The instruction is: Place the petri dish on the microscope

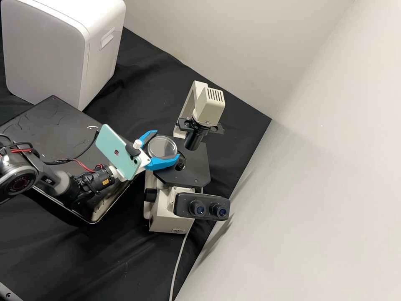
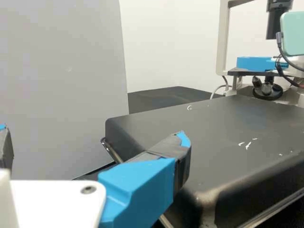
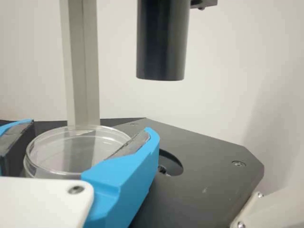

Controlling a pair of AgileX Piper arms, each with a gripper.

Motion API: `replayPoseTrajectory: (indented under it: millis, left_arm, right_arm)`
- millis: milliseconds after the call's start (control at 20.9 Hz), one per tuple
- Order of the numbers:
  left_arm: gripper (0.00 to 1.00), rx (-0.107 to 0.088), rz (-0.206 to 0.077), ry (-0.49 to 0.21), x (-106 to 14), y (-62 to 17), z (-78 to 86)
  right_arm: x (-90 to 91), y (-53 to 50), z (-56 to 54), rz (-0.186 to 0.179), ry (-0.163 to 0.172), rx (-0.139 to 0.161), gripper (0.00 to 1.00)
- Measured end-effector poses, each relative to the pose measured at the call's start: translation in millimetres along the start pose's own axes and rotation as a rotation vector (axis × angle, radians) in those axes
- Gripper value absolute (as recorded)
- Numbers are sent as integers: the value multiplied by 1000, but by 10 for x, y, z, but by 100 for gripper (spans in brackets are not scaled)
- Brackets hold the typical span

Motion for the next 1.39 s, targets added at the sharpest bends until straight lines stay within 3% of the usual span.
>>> replayPoseTrajectory:
  millis: [287,718,1101,1244,1292,1340,1388]
  left_arm:
    - [100,0,0,0,0,0,0]
    - [100,0,0,0,0,0,0]
    - [100,0,0,0,0,0,0]
    - [100,0,0,-2,-1,-1,3]
    - [100,0,0,-2,-1,-1,3]
    - [100,0,0,-2,-1,-1,3]
    - [100,0,0,-2,-1,-1,3]
  right_arm:
    - [95,21,113,19,-27,-10,0]
    - [218,63,298,50,-66,-50,0]
    - [247,33,340,68,-54,-62,0]
    - [247,28,346,74,-49,-82,0]
    - [247,28,345,75,-48,-82,100]
    - [247,29,344,76,-47,-82,100]
    - [247,29,344,76,-47,-82,0]
